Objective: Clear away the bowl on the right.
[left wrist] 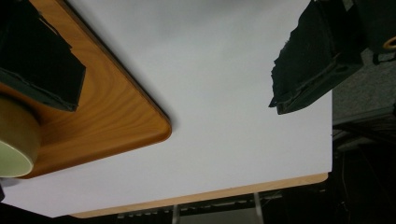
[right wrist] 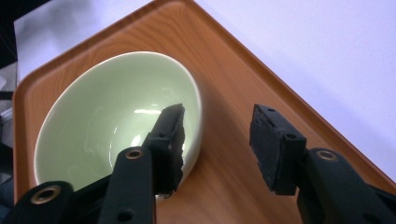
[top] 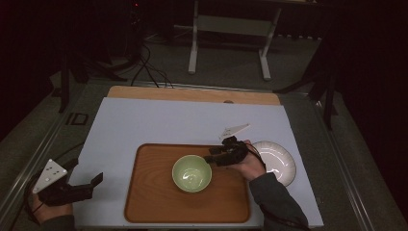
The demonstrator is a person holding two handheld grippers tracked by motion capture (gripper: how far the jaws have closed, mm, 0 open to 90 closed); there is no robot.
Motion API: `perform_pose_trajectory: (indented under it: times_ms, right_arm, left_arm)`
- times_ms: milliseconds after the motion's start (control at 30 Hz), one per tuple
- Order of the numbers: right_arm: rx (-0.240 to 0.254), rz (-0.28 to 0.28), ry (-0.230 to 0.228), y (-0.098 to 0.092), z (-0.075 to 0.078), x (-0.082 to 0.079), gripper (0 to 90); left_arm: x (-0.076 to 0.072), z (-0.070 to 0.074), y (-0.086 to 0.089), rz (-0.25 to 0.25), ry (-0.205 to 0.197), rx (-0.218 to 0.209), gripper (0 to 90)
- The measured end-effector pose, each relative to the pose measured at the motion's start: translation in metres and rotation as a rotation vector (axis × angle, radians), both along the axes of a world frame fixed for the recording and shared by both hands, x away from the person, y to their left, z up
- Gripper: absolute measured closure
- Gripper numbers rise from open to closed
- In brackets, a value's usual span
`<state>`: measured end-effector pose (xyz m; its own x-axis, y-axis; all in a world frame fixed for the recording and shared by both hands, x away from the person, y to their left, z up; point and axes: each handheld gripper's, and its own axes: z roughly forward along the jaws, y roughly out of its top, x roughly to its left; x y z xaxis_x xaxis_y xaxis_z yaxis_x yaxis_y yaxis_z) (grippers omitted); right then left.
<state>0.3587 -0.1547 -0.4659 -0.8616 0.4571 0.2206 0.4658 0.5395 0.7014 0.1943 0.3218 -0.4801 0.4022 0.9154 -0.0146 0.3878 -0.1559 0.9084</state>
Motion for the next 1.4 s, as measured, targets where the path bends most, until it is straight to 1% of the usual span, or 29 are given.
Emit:
perform_pose_trajectory:
  times_ms: [33, 100, 167, 233, 300, 367, 400, 433, 467, 500, 533, 600, 733, 767, 800, 900, 933, 967, 1000, 1033, 1067, 1100, 1133, 1167, 1200, 1267, 1333, 1367, 1400]
  right_arm:
    - [0.019, -0.030, -0.013, -0.008, 0.002, -0.002, 49.8]
    - [0.040, -0.049, -0.019, -0.016, 0.003, -0.004, 49.1]
    - [0.050, -0.069, -0.027, -0.024, 0.004, -0.005, 48.4]
    - [0.051, -0.079, -0.034, -0.027, 0.004, -0.006, 47.5]
    - [0.038, -0.106, -0.051, -0.037, 0.003, -0.008, 44.6]
    - [0.029, -0.124, -0.058, -0.044, 0.002, -0.009, 44.0]
    - [0.031, -0.139, -0.059, -0.049, 0.001, -0.010, 43.5]
    - [0.031, -0.139, -0.059, -0.049, 0.001, -0.010, 43.5]
    - [0.036, -0.165, -0.065, -0.057, -0.001, -0.010, 43.4]
    - [0.036, -0.165, -0.065, -0.057, -0.001, -0.010, 43.4]
    - [0.045, -0.193, -0.071, -0.066, -0.002, -0.011, 42.8]
    - [0.054, -0.218, -0.073, -0.075, -0.003, -0.013, 42.3]
    - [0.052, -0.253, -0.090, -0.089, -0.004, -0.016, 41.8]
    - [0.052, -0.253, -0.090, -0.089, -0.004, -0.016, 41.8]
    - [0.052, -0.266, -0.108, -0.097, -0.004, -0.019, 41.3]
    - [0.044, -0.277, -0.121, -0.102, -0.004, -0.021, 40.6]
    - [0.049, -0.306, -0.134, -0.110, -0.004, -0.023, 39.5]
    - [0.049, -0.306, -0.134, -0.110, -0.004, -0.023, 39.5]
    - [0.053, -0.334, -0.154, -0.117, -0.005, -0.026, 38.5]
    - [0.051, -0.346, -0.166, -0.119, -0.005, -0.027, 38.1]
    - [0.051, -0.346, -0.166, -0.119, -0.005, -0.027, 38.1]
    - [0.054, -0.389, -0.179, -0.128, -0.007, -0.030, 37.4]
    - [0.052, -0.410, -0.187, -0.131, -0.008, -0.032, 37.1]
    - [0.052, -0.410, -0.187, -0.131, -0.008, -0.032, 37.1]
    - [0.050, -0.441, -0.197, -0.138, -0.009, -0.035, 36.8]
    - [0.049, -0.475, -0.212, -0.144, -0.011, -0.039, 36.8]
    - [0.060, -0.508, -0.224, -0.151, -0.014, -0.042, 36.9]
    - [0.060, -0.508, -0.224, -0.151, -0.014, -0.042, 36.9]
    - [0.058, -0.523, -0.231, -0.153, -0.014, -0.042, 36.9]
  left_arm:
    - [0.000, 0.000, 0.000, 0.000, -0.002, -0.002, 2.7]
    - [0.000, 0.000, 0.000, 0.001, 0.000, -0.003, 2.7]
    - [0.000, 0.000, 0.000, 0.000, -0.001, -0.001, 2.7]
    - [0.000, 0.000, 0.000, 0.000, -0.001, -0.002, 2.7]
    - [0.000, 0.000, 0.000, 0.001, 0.000, -0.002, 2.7]
    - [0.000, 0.000, 0.000, 0.001, 0.000, -0.001, 2.7]
    - [0.000, 0.000, 0.000, 0.001, 0.000, -0.001, 2.7]
    - [0.000, 0.000, 0.000, 0.001, 0.000, -0.001, 2.7]
    - [0.000, 0.000, -0.001, 0.001, 0.000, 0.000, 2.7]
    - [0.000, 0.000, -0.001, 0.001, 0.000, 0.000, 2.7]
    - [0.000, 0.000, 0.000, 0.001, 0.001, 0.000, 2.7]
    - [0.000, 0.000, 0.000, 0.001, 0.002, 0.000, 2.7]
    - [0.001, -0.001, -0.001, 0.001, 0.004, 0.002, 2.7]
    - [0.001, 0.000, -0.001, 0.001, 0.003, 0.002, 2.7]
    - [0.000, 0.000, -0.001, 0.001, 0.003, 0.003, 2.7]
    - [0.000, 0.000, -0.001, 0.003, 0.000, -0.001, 2.7]
    - [0.000, 0.000, -0.001, 0.002, 0.002, -0.002, 2.7]
    - [0.000, 0.000, -0.001, 0.002, 0.002, -0.002, 2.7]
    - [0.001, 0.000, -0.001, -0.001, 0.003, -0.001, 2.7]
    - [0.001, 0.000, -0.001, -0.002, 0.002, -0.001, 2.7]
    - [0.001, 0.000, -0.001, -0.002, 0.002, -0.001, 2.7]
    - [0.001, 0.000, -0.001, -0.003, 0.005, -0.001, 2.7]
    - [0.001, 0.000, -0.001, -0.002, 0.006, -0.001, 2.7]
    - [0.001, 0.000, -0.001, -0.002, 0.006, -0.001, 2.7]
    - [0.001, 0.000, -0.001, -0.002, 0.006, -0.001, 2.7]
    - [0.001, 0.000, -0.001, -0.003, 0.008, 0.000, 2.7]
    - [0.001, 0.000, -0.001, -0.003, 0.009, 0.000, 2.7]
    - [0.001, 0.000, -0.001, -0.003, 0.009, 0.000, 2.8]
    - [0.002, 0.000, -0.001, -0.004, 0.010, 0.002, 2.8]
